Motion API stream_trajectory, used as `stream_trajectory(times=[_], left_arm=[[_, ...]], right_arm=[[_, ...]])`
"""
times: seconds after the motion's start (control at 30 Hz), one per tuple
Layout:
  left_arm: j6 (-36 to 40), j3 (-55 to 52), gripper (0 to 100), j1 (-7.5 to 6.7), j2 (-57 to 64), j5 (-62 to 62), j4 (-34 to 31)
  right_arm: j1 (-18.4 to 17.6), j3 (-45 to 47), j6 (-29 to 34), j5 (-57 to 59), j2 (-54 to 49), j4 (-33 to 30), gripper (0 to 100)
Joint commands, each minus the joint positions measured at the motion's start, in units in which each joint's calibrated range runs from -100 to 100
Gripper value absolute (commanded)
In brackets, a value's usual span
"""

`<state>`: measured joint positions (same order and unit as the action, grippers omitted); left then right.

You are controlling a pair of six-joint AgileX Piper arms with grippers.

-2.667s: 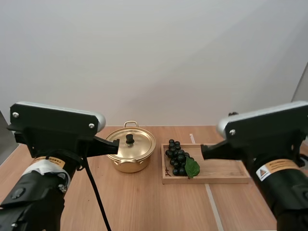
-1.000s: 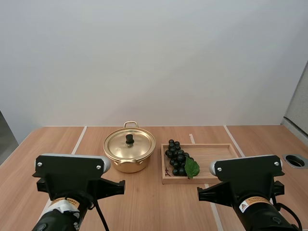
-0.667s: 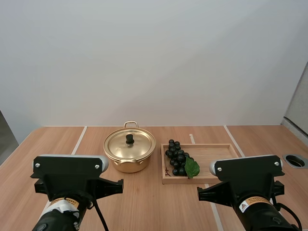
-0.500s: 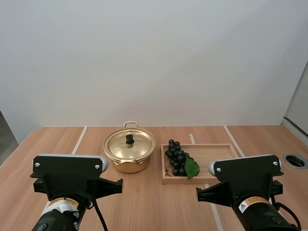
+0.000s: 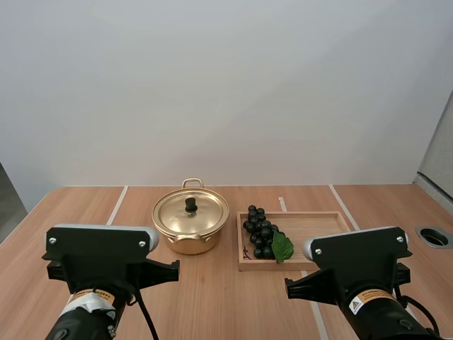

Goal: Open the pot, put the pineapple inside, and close it

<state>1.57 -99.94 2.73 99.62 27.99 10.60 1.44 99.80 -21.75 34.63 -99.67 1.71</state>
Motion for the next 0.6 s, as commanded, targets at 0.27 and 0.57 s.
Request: stream_trajectory(times=[0.27,0.57], left_arm=[[-0.2,-0.1,0,0.07,0.4,0.8,-0.2],[-0.2,-0.1,0,0.07,0.4,1.9,-4.4]], right_arm=[[-0.1,0.2,0.5,-5.3,-0.3,5.4,0],[-0.1,0.2,0.5,-5.3,-0.3,5.4,0]])
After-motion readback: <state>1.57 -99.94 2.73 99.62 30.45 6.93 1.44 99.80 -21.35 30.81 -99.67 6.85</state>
